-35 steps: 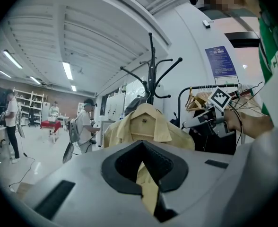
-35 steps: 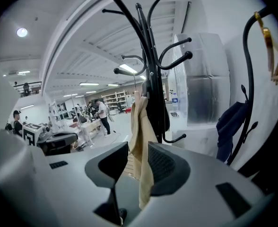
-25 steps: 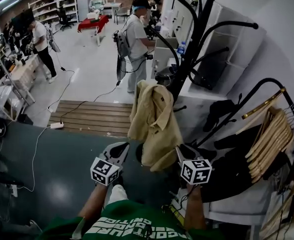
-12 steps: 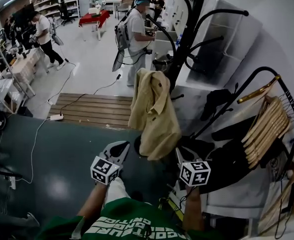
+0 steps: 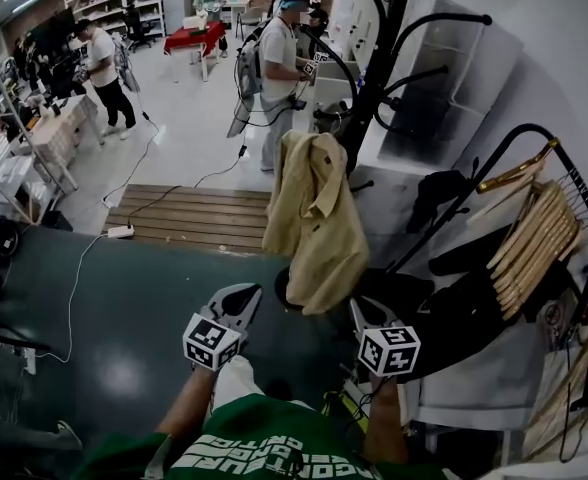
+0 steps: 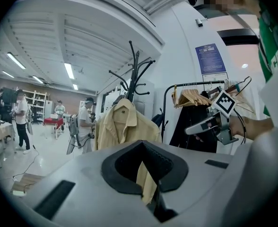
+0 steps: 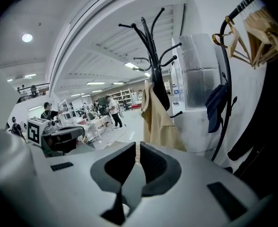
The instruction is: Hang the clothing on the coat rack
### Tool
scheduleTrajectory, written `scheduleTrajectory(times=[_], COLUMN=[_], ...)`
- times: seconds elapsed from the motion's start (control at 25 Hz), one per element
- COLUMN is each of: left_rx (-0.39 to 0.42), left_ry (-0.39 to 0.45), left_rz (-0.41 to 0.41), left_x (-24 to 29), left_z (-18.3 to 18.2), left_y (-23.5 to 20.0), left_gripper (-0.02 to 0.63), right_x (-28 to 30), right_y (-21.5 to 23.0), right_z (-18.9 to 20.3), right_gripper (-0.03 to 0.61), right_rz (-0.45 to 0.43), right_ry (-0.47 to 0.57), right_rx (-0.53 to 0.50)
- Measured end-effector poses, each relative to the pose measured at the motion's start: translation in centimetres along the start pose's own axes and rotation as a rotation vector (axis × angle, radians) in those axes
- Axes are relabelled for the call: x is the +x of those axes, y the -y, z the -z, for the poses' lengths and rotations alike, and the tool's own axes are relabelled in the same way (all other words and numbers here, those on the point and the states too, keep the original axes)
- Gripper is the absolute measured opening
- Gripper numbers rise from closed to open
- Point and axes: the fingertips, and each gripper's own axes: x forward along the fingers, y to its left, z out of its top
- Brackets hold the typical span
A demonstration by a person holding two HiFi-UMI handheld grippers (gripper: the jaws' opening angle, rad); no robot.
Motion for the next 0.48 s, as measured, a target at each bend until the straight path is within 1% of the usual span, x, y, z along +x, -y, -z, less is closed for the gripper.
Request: scheduleTrajectory(times=[0.32, 0.48], left_rx=[0.018, 0.018], left_ry=[0.011, 0.016], left_rz=[-0.007, -0.006], left_x=[-1.2, -1.8], left_z=[-0.3, -0.2], left_y=[-0.4, -0.6], left_gripper=[0.003, 0.003], right_x=[-0.2, -0.1], right_y=[-1.5, -2.4], right_z=[0.6, 0.6], right_gripper=[0.034, 0.029], right_rz=[-0.014, -0.018], right_ry=[0.017, 0.02], right_rx=[-0.006, -0.025])
